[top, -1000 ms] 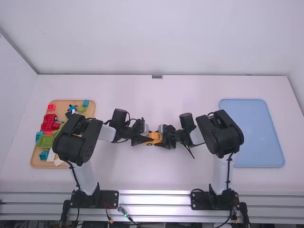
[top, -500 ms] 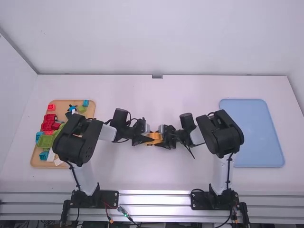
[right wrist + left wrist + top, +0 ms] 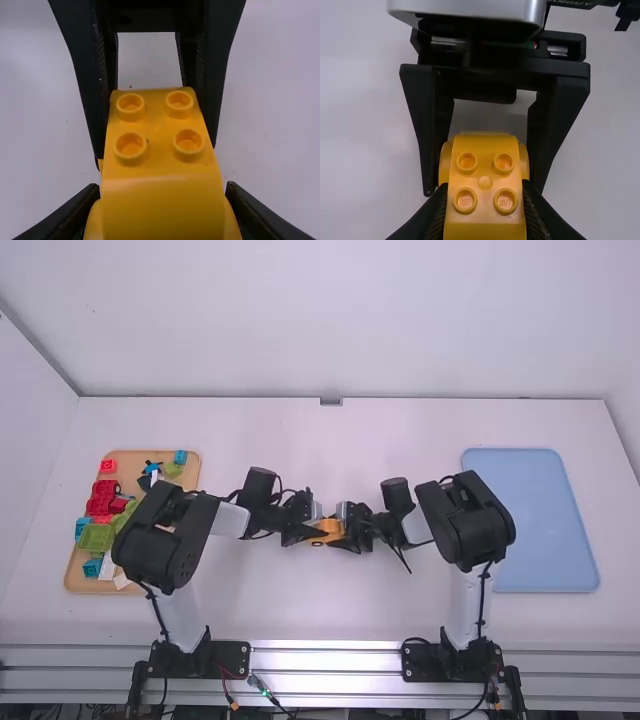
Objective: Assemble lego blocks to make yellow taxi
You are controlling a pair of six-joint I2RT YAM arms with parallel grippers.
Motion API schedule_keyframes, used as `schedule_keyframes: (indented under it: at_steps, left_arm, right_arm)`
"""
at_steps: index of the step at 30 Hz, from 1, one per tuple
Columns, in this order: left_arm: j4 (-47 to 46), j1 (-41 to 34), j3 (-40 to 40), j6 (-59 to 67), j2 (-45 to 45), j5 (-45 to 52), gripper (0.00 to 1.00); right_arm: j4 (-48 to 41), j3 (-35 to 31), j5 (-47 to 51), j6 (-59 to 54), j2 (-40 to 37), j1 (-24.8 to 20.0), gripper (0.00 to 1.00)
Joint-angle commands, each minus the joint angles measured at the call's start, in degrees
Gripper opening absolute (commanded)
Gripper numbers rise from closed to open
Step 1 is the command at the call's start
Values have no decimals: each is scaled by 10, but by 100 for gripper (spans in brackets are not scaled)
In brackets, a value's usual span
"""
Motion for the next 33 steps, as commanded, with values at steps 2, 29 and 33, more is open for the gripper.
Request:
schedule_keyframes:
  at_steps: [2, 29, 33]
  left_arm:
    - [-33, -22, -23, 9, 23, -80, 2]
    - [-18, -26, -23, 21, 23, -72, 14]
    - [-8, -25, -23, 19, 23, -71, 15]
  right_arm:
    - [-3, 1, 22, 10, 8, 7, 45]
    - [-3, 0, 22, 10, 8, 7, 45]
    - [-3, 0, 22, 9, 8, 7, 45]
